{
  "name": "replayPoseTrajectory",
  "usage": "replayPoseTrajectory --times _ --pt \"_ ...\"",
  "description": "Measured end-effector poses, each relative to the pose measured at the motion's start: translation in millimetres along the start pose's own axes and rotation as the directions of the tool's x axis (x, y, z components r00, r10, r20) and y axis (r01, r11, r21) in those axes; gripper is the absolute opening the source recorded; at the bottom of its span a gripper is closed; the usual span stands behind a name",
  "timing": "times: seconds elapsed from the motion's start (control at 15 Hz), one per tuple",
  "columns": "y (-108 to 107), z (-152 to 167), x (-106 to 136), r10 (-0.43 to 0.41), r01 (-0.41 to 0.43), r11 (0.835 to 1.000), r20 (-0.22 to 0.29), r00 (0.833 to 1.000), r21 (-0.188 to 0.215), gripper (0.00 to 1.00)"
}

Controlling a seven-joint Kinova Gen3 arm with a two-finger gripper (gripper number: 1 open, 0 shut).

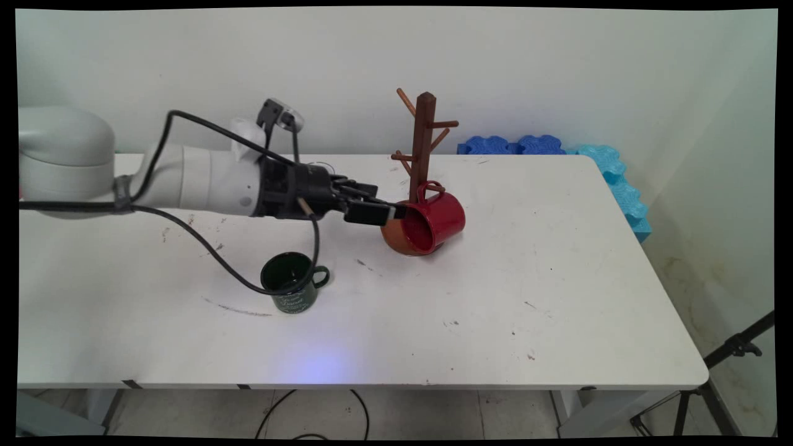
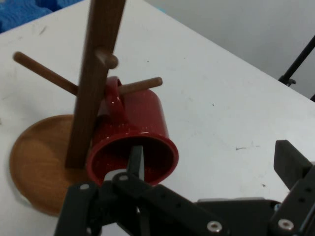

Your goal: Pick up the red mug from the rack

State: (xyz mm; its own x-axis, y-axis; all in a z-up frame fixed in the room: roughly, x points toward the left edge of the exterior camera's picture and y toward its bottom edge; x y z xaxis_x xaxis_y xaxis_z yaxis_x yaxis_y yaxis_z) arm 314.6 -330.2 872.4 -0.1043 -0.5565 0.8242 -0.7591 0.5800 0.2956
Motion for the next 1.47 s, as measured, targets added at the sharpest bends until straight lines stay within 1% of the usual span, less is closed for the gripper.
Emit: replayPoseTrajectory --times 0.6,0.73,1.07,1.47 --pt "11.7 20.5 -11.4 -0.008 0.008 1.0 0.011 1.0 -0.01 1.0" --pt "12.5 24.9 -15.5 -0.007 0.007 1.0 0.011 1.0 -0.006 1.0" --pt "10.2 37.5 -27.1 -0.009 0.009 1.0 -0.001 1.0 0.021 1.0" --pt "8.7 55.2 -43.0 -0.015 0.015 0.999 -0.014 1.0 0.039 1.0"
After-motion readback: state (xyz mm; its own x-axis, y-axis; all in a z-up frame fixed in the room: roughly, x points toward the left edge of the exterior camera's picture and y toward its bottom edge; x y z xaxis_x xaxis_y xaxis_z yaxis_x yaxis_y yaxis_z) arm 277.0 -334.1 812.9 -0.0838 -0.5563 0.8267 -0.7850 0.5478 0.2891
